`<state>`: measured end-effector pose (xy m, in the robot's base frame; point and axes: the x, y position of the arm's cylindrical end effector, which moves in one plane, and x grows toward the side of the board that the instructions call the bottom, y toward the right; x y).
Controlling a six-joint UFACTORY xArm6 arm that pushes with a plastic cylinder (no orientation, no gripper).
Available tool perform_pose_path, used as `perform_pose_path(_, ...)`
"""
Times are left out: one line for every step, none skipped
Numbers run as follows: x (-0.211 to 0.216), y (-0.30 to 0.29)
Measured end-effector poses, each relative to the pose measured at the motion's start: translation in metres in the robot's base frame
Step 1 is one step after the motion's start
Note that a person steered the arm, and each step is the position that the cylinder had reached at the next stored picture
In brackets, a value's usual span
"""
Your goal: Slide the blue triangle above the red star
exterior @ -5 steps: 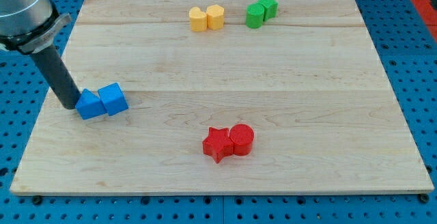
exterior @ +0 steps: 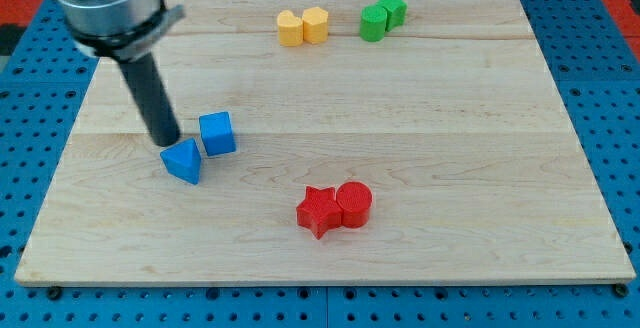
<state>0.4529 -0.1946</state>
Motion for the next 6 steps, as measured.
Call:
perform_pose_path(0.023, -0.009)
perform_pose_path(0.039, 0.043)
perform_pose_path(0.042, 0.089)
perform_pose_path(0.056, 0.118)
perform_pose_path(0.068, 0.140)
perform_pose_path(0.063, 0.094)
